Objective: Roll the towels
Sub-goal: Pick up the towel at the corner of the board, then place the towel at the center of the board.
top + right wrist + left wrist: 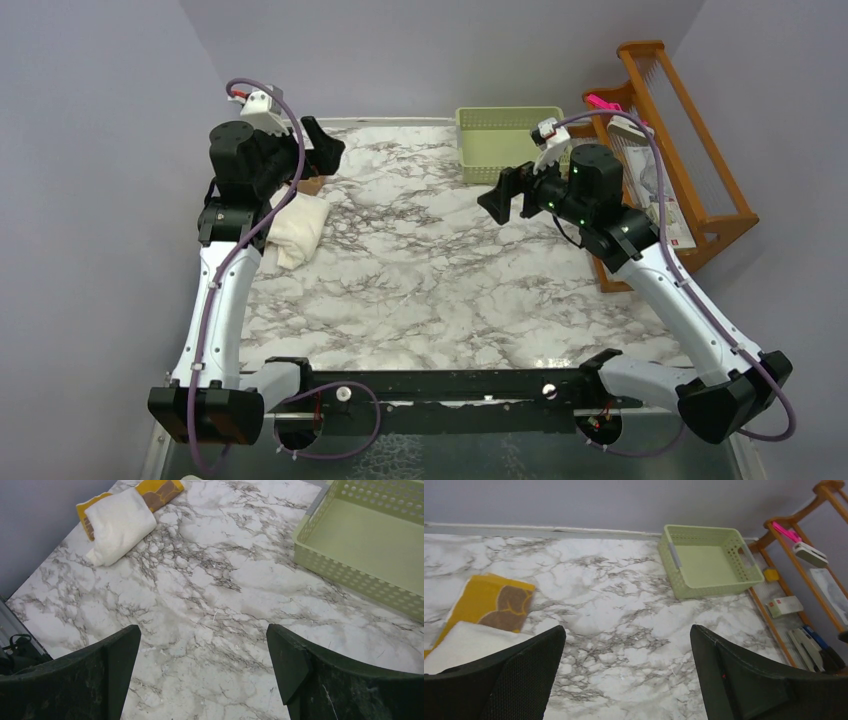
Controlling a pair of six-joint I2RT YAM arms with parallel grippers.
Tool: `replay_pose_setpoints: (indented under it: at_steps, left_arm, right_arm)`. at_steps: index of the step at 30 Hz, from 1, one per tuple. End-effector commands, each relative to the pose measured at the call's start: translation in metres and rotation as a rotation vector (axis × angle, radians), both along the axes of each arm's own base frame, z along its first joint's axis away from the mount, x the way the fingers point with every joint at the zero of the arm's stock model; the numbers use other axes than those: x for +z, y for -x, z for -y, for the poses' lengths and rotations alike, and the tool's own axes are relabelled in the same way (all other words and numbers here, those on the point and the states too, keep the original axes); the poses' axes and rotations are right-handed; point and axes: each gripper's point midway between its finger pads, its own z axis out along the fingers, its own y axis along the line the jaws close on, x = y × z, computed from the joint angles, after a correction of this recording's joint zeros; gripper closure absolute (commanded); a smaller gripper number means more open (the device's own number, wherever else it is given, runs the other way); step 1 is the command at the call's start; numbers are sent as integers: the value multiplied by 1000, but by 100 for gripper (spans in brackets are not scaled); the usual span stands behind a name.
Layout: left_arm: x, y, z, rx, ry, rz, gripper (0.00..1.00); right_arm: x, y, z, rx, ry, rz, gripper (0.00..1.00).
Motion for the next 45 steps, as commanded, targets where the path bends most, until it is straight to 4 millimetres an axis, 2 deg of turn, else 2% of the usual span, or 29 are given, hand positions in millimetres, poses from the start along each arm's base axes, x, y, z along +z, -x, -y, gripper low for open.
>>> replay_pose_setpoints:
  at_steps: [1, 4, 8, 11, 15, 20, 22, 24, 26, 27, 28, 30, 32, 34, 36, 39, 40, 42, 44, 45]
  left_arm:
    - [-11, -8, -43, 234, -111, 1, 1]
    - [-58, -15, -80, 392, -178, -173, 1]
    - [-136, -18, -107, 434, -145, -465, 4]
    - [-183, -12, -131, 529, -132, -607, 5]
    - [-227, 0, -157, 661, -200, -737, 5]
    - [-276, 14, -164, 694, -249, -870, 8]
    - [-295, 16, -158, 657, -236, -905, 18]
    - [-310, 17, -146, 599, -202, -930, 40]
    - [-317, 14, -135, 539, -168, -932, 72]
    - [-317, 11, -133, 523, -158, -927, 89]
    - [-315, 9, -130, 507, -149, -919, 100]
    - [-305, 3, -126, 492, -129, -890, 100]
    - [-280, -3, -124, 492, -101, -824, 100]
    - [-238, -11, -117, 483, -67, -714, 100]
    - [-184, -17, -104, 459, -51, -579, 100]
    - [-104, -19, -70, 357, -15, -399, 100]
    - [-84, -17, -58, 311, 7, -362, 100]
    - [-49, -12, -32, 231, 46, -304, 100]
    - [-29, -3, -4, 162, 78, -275, 100]
    - [-24, 4, 18, 104, 90, -273, 100]
  right_arm:
    - [13, -5, 4, -20, 24, 22, 1]
    - [14, -8, 5, -29, 31, 21, 0]
    - [10, -7, 3, -23, 33, -13, 0]
    - [7, -7, 4, -39, 33, -43, 0]
    - [14, 2, -3, -1, -20, -50, 0]
    - [26, 3, -1, -8, -44, 2, 0]
    - [27, 1, 4, -28, -25, 12, 0]
    - [28, 0, 8, -46, -15, 19, 0]
    - [29, 2, 8, -36, -14, 24, 1]
    - [29, 4, 7, -26, -14, 24, 0]
    - [29, 6, 6, -15, -16, 26, 0]
    - [30, 10, 6, -3, -17, 29, 0]
    - [31, 12, 6, 2, -19, 33, 0]
    - [32, 12, 6, 7, -19, 38, 0]
    - [34, 11, 7, -4, -23, 39, 0]
    - [33, 7, 6, -24, -38, 26, 0]
    - [33, 6, 3, -17, -48, 18, 0]
    - [35, 3, -3, -15, -78, -16, 0]
    - [38, 1, -5, -24, -94, -42, 0]
    - [39, -1, -5, -36, -94, -46, 0]
